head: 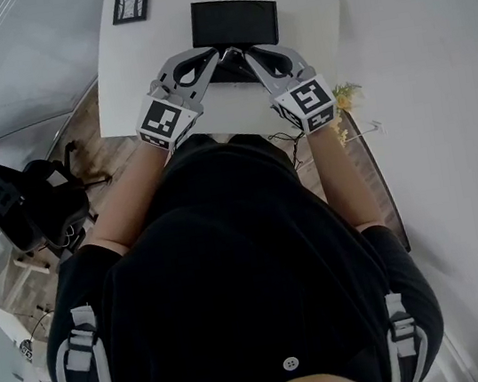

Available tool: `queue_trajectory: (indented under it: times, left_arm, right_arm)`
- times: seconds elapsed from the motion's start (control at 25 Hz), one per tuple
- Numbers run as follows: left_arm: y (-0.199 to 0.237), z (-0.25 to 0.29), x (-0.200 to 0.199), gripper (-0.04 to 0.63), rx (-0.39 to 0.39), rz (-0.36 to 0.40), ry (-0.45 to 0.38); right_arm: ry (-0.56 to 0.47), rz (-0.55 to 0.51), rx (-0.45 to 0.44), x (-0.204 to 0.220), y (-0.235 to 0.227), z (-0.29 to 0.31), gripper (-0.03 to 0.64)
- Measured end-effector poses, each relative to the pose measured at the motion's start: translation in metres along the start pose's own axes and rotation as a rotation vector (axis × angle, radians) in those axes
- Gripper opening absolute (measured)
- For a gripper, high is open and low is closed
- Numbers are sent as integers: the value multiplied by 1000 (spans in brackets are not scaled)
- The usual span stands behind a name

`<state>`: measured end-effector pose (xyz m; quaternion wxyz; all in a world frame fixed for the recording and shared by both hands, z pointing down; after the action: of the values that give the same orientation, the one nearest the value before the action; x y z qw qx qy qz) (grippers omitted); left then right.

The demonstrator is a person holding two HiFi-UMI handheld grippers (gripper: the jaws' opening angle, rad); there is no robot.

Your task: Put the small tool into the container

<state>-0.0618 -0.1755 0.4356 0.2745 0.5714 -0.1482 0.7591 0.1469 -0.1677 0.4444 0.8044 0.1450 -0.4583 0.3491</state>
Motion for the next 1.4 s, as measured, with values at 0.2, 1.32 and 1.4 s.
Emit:
queue_trajectory:
  times: [0.2, 1.32, 1.4]
  left_arm:
    - [-2, 0, -13, 8, 24, 8, -19]
    - [-20, -4, -95, 8, 98, 66, -129]
    - [-17, -4, -94, 8, 91, 68, -127]
  right_arm:
    - [-90, 28, 11, -21, 8, -24, 49]
    - [-361, -27, 149, -73, 8, -93, 11]
    - [-361, -17, 147, -72, 6, -91, 11]
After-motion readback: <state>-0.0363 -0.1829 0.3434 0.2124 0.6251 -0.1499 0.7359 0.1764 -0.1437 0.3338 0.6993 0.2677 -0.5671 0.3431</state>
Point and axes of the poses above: the fingertips, and each gripper's own axes: z forward along the fingers, y to its left, x out of its underside, the point moved 10 cm from there along -z, backward along the fingers, and after that the axes turned 9 degrees about y, right-handed, at the moved point
